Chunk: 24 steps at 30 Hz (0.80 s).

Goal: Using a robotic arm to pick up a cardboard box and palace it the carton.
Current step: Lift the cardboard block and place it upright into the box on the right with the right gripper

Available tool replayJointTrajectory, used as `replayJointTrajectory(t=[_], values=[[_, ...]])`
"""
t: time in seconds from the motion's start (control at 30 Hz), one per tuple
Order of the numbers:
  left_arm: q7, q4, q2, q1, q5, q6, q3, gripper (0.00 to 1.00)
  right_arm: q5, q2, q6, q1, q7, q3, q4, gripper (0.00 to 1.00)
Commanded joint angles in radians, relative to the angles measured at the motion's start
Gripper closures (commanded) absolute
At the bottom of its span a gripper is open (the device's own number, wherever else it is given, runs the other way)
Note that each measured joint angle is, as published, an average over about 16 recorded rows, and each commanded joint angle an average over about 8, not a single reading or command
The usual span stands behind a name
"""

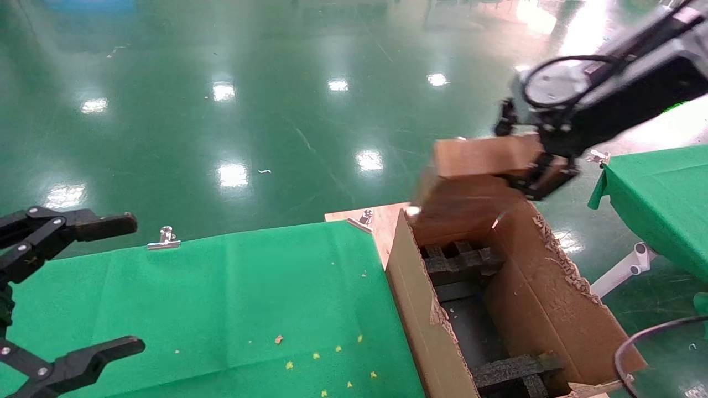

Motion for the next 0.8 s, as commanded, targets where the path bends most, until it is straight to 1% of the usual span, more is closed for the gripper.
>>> replayJointTrajectory(t=[0.03,0.23,0.37,0.47,0.57,0.7,0.8], values=[[0.0,0.0,0.0,0.0,0.0,0.0,0.0,0.0,-0.015,0.023,-0.001,0.036,0.003,-0.04,-0.002,1.0],[0.0,0.0,0.0,0.0,0.0,0.0,0.0,0.0,-0.017,0.098,0.0,0.1,0.035,-0.195,0.006,1.0],[0.0,0.0,0.0,0.0,0.0,0.0,0.0,0.0,0.009,0.143,0.005,0.105,0.061,-0.274,-0.002,1.0],[0.0,0.0,0.0,0.0,0.0,0.0,0.0,0.0,0.039,0.176,0.016,0.087,0.095,-0.31,-0.026,1.0],[0.0,0.0,0.0,0.0,0.0,0.0,0.0,0.0,0.074,0.211,0.034,0.055,0.157,-0.327,-0.066,1.0],[0.0,0.0,0.0,0.0,0.0,0.0,0.001,0.0,0.128,0.263,0.07,-0.002,0.275,-0.33,-0.119,1.0],[0.0,0.0,0.0,0.0,0.0,0.0,0.001,0.0,0.163,0.304,0.093,-0.041,0.36,-0.328,-0.137,1.0]])
